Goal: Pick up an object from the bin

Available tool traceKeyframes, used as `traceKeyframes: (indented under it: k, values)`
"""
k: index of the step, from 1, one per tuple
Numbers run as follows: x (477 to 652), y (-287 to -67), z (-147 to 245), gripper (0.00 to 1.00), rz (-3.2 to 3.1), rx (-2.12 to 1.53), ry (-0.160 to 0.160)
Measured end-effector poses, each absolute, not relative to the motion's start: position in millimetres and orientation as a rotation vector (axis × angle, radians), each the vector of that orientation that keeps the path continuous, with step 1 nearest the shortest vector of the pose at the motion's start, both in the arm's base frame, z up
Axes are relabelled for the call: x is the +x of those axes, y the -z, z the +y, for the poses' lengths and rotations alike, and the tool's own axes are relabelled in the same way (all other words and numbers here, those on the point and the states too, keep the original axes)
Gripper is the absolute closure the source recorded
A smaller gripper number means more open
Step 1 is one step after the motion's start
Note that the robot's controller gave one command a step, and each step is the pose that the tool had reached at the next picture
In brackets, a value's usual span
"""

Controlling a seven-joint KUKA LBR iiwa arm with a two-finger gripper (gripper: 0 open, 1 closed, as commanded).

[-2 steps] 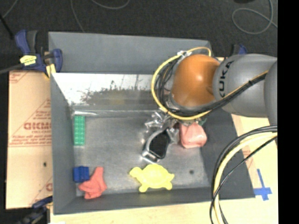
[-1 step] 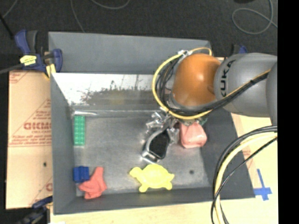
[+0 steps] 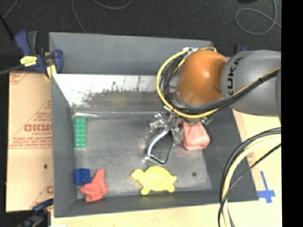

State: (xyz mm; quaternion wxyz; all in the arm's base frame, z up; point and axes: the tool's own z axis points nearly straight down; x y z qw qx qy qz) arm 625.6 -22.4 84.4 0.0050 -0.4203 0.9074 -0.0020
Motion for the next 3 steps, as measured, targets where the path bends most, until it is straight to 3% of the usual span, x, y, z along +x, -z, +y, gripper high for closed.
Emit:
traceKeyframes:
  k: [3]
  values:
    - [623.5,-129,-22,1.00,2.849,-1.317,0.002]
